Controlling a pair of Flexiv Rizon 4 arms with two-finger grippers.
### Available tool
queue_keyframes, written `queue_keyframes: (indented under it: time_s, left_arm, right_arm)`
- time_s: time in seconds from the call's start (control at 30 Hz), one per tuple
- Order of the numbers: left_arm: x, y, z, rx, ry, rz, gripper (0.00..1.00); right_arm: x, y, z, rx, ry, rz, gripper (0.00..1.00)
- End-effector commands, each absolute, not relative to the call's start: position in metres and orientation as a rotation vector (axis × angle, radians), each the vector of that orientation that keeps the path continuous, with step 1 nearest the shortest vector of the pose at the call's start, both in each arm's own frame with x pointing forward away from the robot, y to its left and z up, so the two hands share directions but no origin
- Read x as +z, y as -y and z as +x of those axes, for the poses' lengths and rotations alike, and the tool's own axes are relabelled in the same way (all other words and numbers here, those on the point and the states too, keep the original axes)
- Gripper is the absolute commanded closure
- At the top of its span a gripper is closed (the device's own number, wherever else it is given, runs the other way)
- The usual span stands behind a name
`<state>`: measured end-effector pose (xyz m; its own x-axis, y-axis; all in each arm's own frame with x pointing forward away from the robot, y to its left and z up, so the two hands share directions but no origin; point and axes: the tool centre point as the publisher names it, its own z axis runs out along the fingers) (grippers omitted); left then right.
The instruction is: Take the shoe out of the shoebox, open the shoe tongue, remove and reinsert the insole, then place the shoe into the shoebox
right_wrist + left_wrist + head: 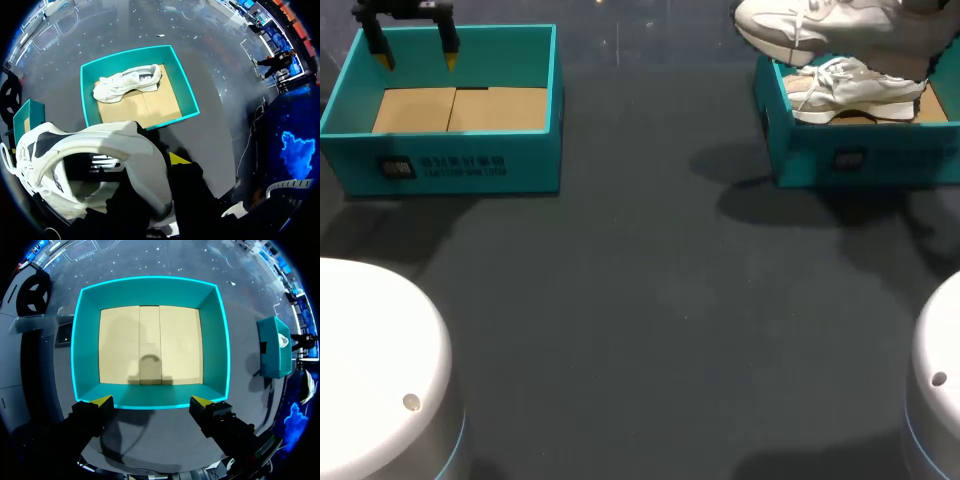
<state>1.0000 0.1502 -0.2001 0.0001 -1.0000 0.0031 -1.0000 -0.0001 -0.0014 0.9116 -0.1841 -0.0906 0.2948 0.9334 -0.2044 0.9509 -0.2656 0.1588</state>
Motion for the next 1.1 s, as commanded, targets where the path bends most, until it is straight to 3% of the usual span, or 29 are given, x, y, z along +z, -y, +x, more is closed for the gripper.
queue_keyframes:
  time_s: [0.03,0.5,1.1]
  left_arm:
    - [-0.200,-0.150,1.000,0.003,2.221,2.221,0.00]
    - [-0.200,-0.150,1.000,0.003,2.221,2.221,0.00]
    - [-0.200,-0.150,1.000,0.003,2.221,2.221,0.00]
  right_arm:
    - [-0.095,0.143,0.864,-0.047,-1.666,2.238,1.00]
    - [-0.118,0.048,0.759,-0.042,-1.676,2.249,1.00]
    - [-0.125,0.033,0.747,-0.073,-1.659,2.224,1.00]
